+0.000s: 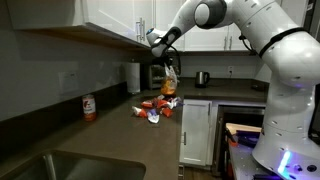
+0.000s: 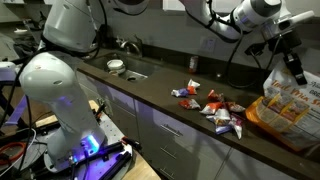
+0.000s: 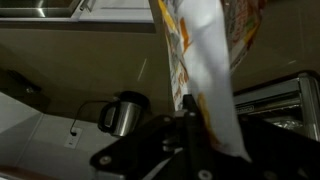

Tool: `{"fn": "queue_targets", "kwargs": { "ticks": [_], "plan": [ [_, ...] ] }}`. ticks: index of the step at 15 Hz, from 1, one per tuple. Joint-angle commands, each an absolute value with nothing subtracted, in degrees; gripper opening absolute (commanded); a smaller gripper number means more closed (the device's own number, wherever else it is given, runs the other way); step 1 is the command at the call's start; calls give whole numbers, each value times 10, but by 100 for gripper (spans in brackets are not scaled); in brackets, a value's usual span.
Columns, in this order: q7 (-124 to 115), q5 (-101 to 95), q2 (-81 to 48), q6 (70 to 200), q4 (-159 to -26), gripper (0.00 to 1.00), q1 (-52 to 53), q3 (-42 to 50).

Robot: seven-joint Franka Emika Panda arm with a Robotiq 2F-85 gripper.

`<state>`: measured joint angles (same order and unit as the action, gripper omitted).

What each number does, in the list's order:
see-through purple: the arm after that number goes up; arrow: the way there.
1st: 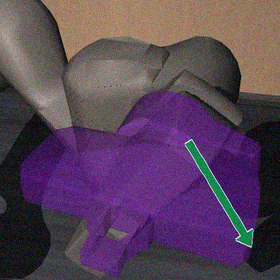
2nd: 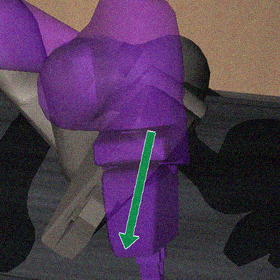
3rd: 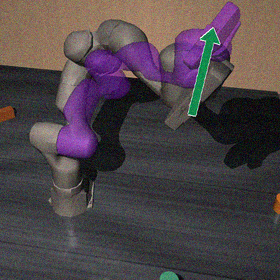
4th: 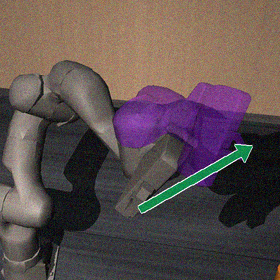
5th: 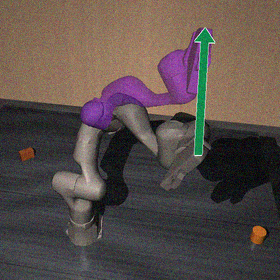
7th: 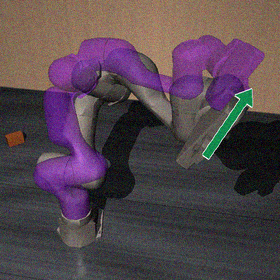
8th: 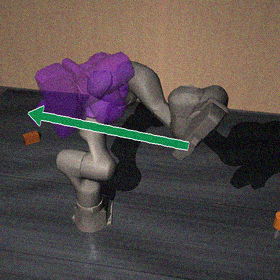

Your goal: Move the large packet to the right side of the counter

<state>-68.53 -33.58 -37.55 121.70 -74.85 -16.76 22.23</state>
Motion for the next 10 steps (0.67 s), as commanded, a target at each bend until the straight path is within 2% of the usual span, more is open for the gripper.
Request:
{"fn": "queue_targets", "kwargs": {
  "ticks": [1,4,5,7,10],
  "plan": [
    [-685,-336,-376,1217,-748,3,-168,222],
    [-685,-336,-376,1217,-748,3,-168,222],
    [-685,-336,-375,1217,-749,28,-168,222],
    [-687,-338,-373,1218,-750,34,-167,224],
    [-685,-337,-371,1219,-751,54,-168,223]
  ]
}}
